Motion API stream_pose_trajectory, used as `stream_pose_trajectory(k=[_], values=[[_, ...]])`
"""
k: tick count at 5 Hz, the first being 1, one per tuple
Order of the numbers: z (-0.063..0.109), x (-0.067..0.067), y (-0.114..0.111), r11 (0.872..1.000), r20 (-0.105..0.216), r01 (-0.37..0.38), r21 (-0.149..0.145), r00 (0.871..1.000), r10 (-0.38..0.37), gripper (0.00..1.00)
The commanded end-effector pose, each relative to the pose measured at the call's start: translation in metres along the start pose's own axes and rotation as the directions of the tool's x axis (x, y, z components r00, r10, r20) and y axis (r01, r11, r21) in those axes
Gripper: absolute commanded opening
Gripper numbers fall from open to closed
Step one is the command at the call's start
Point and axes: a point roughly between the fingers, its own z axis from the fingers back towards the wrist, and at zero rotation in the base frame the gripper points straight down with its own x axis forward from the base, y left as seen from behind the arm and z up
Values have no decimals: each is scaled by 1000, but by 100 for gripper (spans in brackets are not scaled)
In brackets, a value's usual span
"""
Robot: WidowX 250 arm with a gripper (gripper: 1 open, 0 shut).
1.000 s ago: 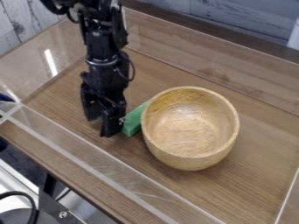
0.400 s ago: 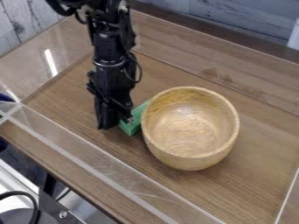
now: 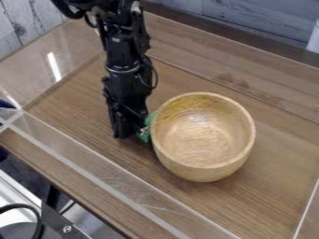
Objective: Remove the green block from inside the brown bowl and put it on the table
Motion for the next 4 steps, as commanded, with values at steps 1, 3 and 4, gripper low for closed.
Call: stream_pose_trajectory(k=[1, 3, 4], values=[[16, 10, 3, 1000, 31, 4, 17, 1000, -4, 100], [47, 14, 2, 999, 91, -6, 32, 996, 3, 100], [81, 15, 1, 997, 169, -25, 68, 986, 14, 100]])
